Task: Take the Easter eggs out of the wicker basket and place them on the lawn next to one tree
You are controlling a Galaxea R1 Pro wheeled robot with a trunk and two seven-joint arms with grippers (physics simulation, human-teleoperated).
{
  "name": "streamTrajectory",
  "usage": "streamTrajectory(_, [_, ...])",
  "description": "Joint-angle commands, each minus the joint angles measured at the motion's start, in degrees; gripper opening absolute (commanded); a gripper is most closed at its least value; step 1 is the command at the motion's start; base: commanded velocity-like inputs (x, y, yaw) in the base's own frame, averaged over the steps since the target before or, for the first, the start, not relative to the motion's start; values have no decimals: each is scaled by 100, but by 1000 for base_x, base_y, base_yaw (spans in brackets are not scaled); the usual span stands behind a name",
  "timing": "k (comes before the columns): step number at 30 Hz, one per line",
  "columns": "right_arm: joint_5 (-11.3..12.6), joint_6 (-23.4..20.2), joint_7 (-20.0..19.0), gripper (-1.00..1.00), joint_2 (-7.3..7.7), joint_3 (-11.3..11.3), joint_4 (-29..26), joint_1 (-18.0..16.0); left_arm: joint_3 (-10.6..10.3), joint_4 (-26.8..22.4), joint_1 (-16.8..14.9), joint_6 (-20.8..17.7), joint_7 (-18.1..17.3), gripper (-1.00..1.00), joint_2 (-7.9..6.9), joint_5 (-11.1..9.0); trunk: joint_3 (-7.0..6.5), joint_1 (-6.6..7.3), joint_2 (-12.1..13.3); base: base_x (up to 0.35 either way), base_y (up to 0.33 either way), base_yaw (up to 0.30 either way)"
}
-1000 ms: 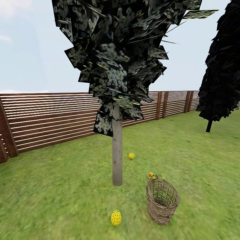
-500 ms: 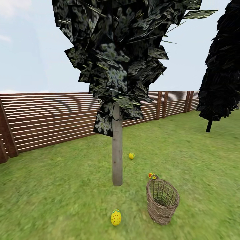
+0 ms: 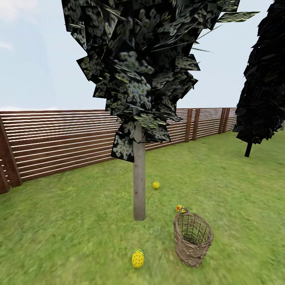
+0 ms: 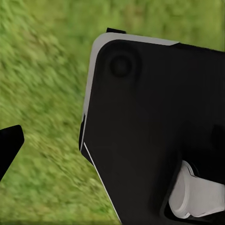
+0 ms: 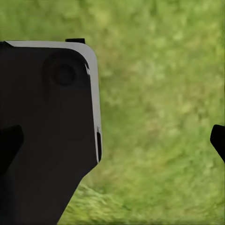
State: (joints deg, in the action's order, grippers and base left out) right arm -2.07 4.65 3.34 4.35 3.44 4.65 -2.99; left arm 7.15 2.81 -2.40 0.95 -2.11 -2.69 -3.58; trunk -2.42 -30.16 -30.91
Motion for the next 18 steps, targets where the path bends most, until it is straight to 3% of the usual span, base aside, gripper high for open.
streamTrajectory(1, [-22,47,15,100,-1,38,27,-8,32,18,-6,10,-20,100,-3,-38,1,-2,-3,0,0,0])
streamTrajectory(7, [-21,66,18,100,-4,42,20,-8,32,18,-6,10,-18,100,-2,-38,1,-2,-3,0,0,0])
streamTrajectory(18, [7,57,34,100,12,52,22,-8,32,25,-6,2,-19,100,5,-30,199,-243,-444,0,0,0])
